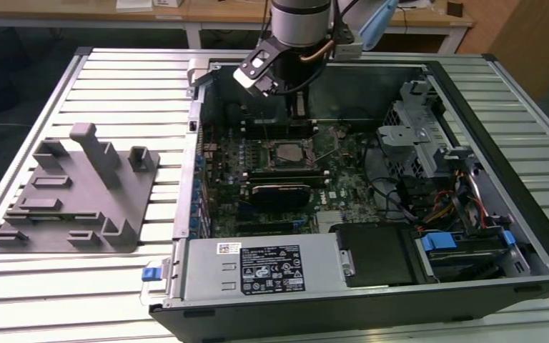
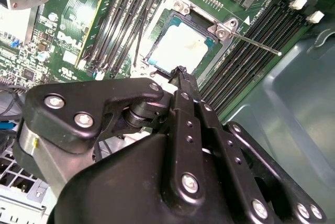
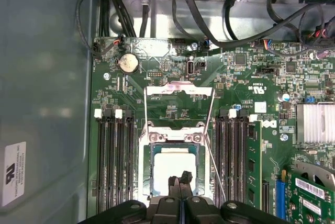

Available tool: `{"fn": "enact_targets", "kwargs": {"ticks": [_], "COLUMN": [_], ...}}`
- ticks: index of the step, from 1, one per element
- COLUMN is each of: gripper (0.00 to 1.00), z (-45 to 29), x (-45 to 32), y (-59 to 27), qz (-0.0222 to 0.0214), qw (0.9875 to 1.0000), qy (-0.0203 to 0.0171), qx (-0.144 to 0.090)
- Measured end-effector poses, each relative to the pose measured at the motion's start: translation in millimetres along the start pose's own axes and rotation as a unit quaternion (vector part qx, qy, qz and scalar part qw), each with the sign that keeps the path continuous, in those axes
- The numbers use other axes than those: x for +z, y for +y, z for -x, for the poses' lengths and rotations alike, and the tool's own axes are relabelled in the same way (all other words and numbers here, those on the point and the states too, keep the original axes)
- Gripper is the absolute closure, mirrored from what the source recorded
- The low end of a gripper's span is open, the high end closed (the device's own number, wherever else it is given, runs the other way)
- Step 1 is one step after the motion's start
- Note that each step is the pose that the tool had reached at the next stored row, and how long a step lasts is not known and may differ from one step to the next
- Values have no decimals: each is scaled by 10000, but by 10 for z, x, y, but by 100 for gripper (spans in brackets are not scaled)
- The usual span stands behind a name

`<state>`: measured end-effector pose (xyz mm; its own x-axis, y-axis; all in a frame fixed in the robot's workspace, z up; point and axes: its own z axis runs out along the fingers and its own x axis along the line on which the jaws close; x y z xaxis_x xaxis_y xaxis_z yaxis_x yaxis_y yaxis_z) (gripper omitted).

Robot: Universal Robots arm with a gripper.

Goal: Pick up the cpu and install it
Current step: 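Close the cpu cover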

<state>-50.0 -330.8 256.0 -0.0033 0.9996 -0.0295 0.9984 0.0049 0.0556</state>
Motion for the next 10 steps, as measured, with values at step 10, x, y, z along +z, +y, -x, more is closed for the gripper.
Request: {"fn": "enact_targets", "kwargs": {"ticks": [10], "gripper": [89], "z": [2], "x": [-82], "y": [5], "qz": [0], "qw": [10000], "qy": [0], "qx": [0]}}
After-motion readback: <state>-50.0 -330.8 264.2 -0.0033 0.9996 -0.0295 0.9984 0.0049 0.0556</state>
